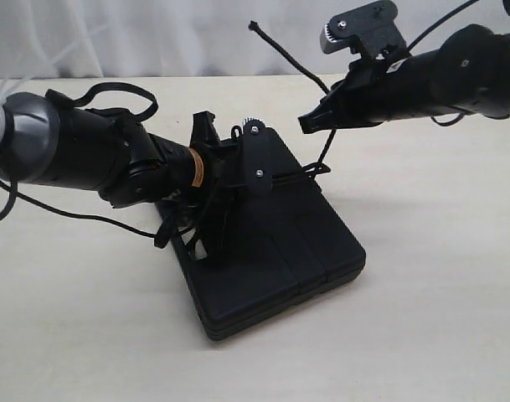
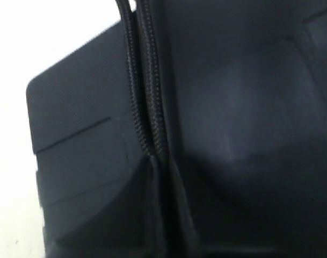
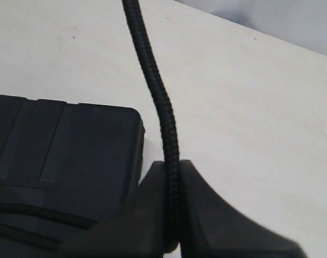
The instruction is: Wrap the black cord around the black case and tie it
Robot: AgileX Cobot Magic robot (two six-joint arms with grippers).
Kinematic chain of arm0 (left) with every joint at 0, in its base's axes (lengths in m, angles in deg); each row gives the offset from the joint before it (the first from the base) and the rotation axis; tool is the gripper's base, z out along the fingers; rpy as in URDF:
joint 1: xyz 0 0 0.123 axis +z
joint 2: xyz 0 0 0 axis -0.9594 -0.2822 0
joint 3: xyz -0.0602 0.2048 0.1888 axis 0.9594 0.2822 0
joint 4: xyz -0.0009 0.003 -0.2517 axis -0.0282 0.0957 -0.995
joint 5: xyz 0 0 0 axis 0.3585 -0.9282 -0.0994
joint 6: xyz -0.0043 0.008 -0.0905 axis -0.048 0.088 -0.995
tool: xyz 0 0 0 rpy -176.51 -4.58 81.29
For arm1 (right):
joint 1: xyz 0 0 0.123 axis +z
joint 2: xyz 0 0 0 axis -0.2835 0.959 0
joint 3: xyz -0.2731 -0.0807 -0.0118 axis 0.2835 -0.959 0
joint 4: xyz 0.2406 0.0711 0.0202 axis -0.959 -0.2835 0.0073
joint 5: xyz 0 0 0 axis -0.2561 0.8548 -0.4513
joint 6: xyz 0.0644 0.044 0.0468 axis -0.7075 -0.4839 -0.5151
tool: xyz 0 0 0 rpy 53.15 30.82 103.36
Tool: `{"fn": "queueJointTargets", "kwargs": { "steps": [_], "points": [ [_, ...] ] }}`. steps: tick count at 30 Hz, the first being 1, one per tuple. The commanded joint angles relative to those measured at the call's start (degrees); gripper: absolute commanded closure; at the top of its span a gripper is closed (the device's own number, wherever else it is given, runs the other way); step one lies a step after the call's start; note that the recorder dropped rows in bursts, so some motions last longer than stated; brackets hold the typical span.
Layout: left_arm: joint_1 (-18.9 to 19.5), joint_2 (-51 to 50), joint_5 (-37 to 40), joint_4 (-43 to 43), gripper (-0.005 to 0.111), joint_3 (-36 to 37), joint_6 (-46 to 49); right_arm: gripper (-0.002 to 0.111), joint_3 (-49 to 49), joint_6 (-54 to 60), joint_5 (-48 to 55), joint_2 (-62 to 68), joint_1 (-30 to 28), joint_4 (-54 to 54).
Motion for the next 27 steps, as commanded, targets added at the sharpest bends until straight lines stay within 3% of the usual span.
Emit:
{"fn": "queueJointTargets", "kwargs": {
  "steps": [1,13,27],
  "points": [
    [-0.07,1.46,5.16,0.03,0.107,0.12,3.35,0.104,-1.15,-0.71,-2.82,-1.14,-2.67,-0.40],
    [-0.07,4.39,8.34,-0.68,0.107,0.12,4.71,0.104,-1.72,-1.82,-4.05,0.43,-5.02,-0.40],
    [-0.07,4.39,14.54,-0.37,0.107,0.12,5.31,0.104,-1.72,-3.16,-4.33,7.15,-15.09,-2.09]
  ]
}}
